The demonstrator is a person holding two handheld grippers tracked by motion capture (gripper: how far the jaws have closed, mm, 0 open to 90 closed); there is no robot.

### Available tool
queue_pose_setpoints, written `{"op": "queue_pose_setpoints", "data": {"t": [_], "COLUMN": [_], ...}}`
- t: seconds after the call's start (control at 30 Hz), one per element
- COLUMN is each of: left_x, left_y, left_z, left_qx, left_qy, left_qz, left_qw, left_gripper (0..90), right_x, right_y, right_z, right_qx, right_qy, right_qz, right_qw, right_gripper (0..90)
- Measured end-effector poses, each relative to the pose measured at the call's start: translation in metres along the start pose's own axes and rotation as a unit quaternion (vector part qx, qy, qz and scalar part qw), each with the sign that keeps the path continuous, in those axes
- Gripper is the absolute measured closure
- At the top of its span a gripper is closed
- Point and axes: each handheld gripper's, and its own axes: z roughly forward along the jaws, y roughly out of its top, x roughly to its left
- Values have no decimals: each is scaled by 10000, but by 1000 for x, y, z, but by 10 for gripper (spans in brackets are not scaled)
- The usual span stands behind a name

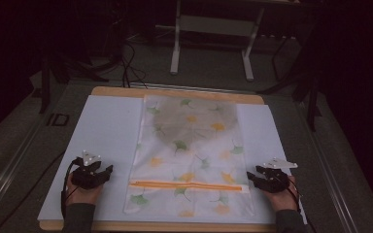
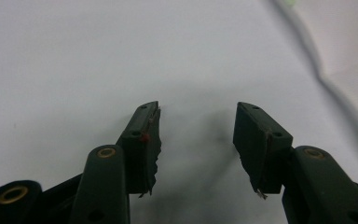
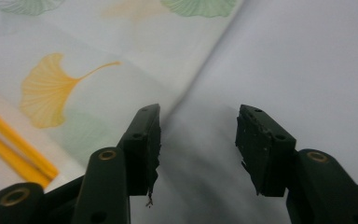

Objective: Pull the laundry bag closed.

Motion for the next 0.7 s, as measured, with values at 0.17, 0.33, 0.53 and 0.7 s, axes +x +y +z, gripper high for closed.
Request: {"op": "queue_pose_setpoints", "data": {"t": [0.17, 0.33, 0.53, 0.7], "left_x": [-1, 0, -1, -1], "left_y": [1, 1, 2, 2], "left_z": [-3, -4, -3, -3], "left_qx": [-108, -159, -160, -165], "left_qy": [-174, -362, -534, -567], "left_qz": [180, 248, 336, 398], "left_qw": [9996, 9989, 9979, 9975], "left_gripper": [539, 551, 556, 577], "right_x": [2, 5, 11, 13], "right_y": [2, 3, 9, 16], "right_z": [-1, -3, -3, -5], "right_qx": [46, 43, 107, 98], "right_qy": [77, 156, 253, 416], "right_qz": [-78, -127, -279, -381], "right_qw": [9999, 9998, 9992, 9984], "right_gripper": [533, 544, 558, 561]}}
